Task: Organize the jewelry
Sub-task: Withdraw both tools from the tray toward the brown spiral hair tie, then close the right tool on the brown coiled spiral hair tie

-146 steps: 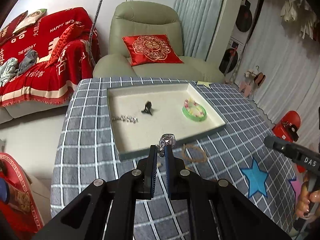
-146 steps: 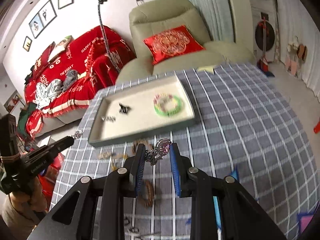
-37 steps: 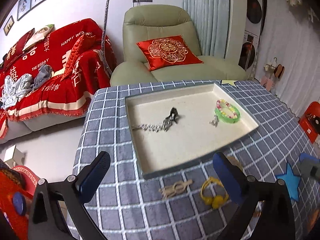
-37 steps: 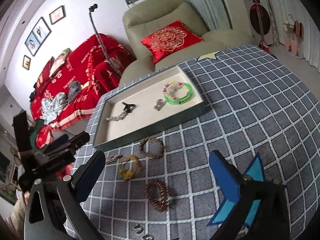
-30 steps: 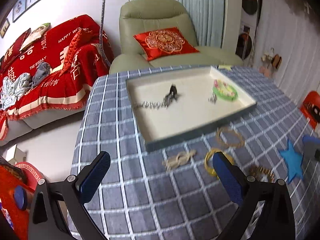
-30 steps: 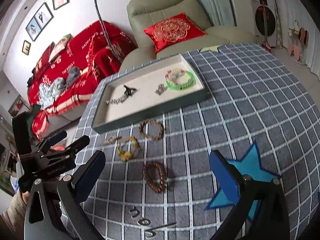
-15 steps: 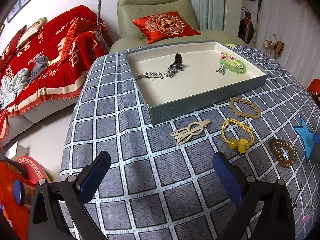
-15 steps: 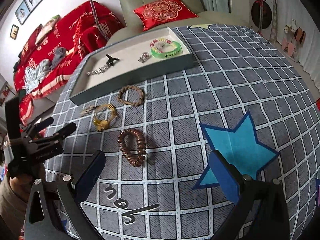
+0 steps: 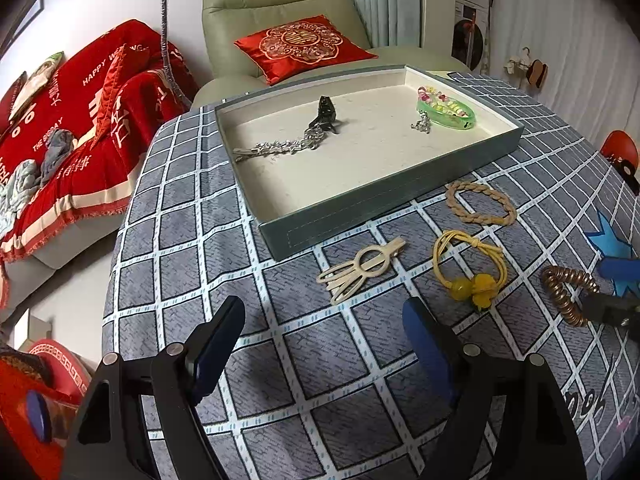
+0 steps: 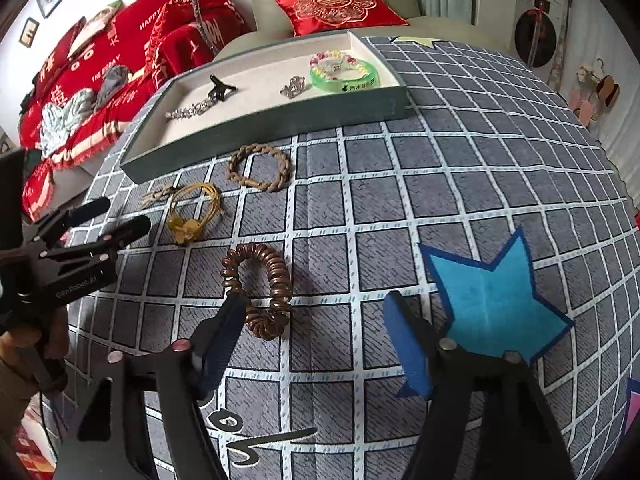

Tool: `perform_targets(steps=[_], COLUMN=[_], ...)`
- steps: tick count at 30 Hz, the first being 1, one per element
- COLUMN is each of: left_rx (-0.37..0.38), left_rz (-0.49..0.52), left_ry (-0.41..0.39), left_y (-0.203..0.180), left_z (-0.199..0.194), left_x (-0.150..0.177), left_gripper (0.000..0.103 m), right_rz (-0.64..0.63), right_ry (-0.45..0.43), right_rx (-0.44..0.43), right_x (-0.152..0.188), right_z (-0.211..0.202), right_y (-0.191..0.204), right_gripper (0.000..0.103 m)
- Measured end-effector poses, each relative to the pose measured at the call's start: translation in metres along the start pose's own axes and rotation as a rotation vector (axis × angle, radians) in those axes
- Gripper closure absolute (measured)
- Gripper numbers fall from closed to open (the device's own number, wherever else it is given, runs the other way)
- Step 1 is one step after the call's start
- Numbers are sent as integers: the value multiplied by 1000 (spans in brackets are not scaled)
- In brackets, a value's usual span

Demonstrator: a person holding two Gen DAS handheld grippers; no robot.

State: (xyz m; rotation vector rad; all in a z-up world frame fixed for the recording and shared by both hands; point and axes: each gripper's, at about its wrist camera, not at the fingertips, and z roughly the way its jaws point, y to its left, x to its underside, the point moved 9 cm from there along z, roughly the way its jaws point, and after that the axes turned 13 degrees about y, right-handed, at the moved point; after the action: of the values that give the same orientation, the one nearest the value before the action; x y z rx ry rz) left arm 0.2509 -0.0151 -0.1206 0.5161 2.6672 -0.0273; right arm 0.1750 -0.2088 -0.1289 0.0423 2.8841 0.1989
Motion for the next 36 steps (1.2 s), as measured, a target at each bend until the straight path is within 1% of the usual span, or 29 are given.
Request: perform_targets(steps=[10, 12, 14, 16, 17, 20, 22, 24, 25, 26, 27, 29, 30, 31, 32, 33, 34, 35, 36], left_rx=[24, 42, 61, 74, 86, 106, 111, 122, 125, 128, 133, 137, 139, 139, 133, 128, 124, 131, 124], left_rz=[31, 39, 44, 51, 54, 56, 64, 73, 80, 85, 91, 102, 105, 109, 113, 115, 116, 119, 115], left_ry=[9, 11, 19, 18, 20, 24, 22, 23, 23, 24, 23, 24, 24, 23, 22, 20, 14, 3, 6], left_y=[-13, -16, -19, -21, -23, -25, -27, -29, -30, -32, -33, -35, -36, -37, -38, -39, -39, -41, -40], left_z=[6, 7, 8, 9, 9, 10, 10, 10, 9, 9, 9, 8, 7, 7, 6, 6, 5, 2, 1], left_x=[-10, -12, -14, -16, -16, -18, -18, -19, -19, -19, -20, -20, -20, -20, -19, -19, -18, -17, -15], left_gripper=[8, 16, 16, 21, 24, 25, 25, 31, 33, 37, 43, 51, 58, 62, 62, 62, 64, 81, 88], right_rz=[-44, -45, -44, -44, -48, -54, -74, -100, -112, -122, -128, -130, -131, -131, -131, -132, -133, -132, -130], right_ry=[-13, -14, -16, -15, -18, -22, -24, -25, -26, -26, -27, -28, -28, -30, -32, -34, -35, -36, -37], right_rx=[4, 1, 1, 20, 31, 31, 52, 79, 90, 102, 108, 107, 108, 108, 107, 105, 104, 101, 98], right_x=[-8, -10, -11, -13, -14, -17, -17, -17, -17, -16, -16, -15, -15, -15, -15, -15, -15, -14, -13], right_z=[3, 3, 3, 5, 5, 5, 6, 7, 8, 8, 8, 8, 8, 8, 8, 7, 7, 7, 6], right_y=[12, 12, 11, 9, 8, 9, 11, 13, 14, 15, 15, 15, 15, 15, 15, 15, 15, 16, 16], right_gripper=[38, 39, 40, 47, 48, 49, 49, 49, 50, 50, 51, 53, 55, 60, 63, 71, 82, 88, 90])
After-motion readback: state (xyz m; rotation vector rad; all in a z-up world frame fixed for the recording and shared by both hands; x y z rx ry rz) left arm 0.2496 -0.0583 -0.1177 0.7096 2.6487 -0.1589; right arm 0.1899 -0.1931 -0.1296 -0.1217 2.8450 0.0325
